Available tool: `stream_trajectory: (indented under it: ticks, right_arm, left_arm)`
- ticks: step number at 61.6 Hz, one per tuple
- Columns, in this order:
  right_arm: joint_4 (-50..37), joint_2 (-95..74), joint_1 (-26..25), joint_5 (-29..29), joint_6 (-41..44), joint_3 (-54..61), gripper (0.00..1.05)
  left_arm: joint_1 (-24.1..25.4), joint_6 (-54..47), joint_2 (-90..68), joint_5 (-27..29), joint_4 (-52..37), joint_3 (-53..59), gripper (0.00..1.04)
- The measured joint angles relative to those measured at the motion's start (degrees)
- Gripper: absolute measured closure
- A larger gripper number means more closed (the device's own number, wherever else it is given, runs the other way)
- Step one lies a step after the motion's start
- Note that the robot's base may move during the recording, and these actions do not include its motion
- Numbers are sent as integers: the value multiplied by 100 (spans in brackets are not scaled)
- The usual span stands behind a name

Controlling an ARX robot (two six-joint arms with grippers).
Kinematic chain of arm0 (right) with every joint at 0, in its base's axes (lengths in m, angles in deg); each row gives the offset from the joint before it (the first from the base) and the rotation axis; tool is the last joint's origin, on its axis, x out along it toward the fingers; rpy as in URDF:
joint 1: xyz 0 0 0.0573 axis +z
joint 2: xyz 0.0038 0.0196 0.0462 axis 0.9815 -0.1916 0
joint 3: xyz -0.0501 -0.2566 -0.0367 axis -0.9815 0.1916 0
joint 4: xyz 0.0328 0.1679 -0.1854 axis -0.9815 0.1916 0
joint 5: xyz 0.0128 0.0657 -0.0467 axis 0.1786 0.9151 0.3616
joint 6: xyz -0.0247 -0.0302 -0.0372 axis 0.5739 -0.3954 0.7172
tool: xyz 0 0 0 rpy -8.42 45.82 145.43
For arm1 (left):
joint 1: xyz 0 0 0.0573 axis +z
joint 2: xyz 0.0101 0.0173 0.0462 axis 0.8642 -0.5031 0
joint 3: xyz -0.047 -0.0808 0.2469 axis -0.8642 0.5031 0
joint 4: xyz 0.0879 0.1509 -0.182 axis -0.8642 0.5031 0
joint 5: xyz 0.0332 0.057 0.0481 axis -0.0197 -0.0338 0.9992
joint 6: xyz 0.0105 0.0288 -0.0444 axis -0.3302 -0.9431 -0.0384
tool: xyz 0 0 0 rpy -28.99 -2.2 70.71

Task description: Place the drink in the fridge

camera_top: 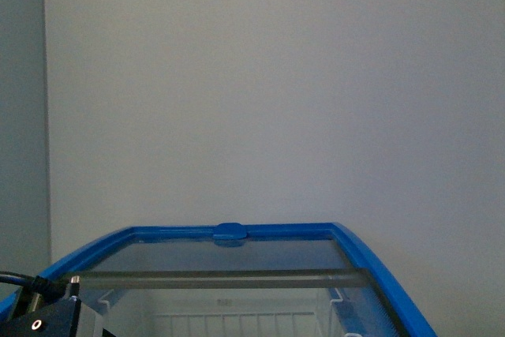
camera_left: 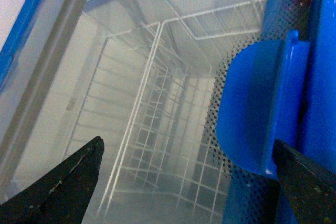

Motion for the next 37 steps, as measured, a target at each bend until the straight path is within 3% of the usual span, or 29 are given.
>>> stream_trajectory:
  ticks: [14,37]
  right_arm:
    - [0,0,2,7,0,0,67]
    - [0,0,2,-4,-2,0,67]
  left_arm:
    - [-267,267,-651,35,-52,-848,8]
    - [-719,505,-2011,1147,-291,-2986,8]
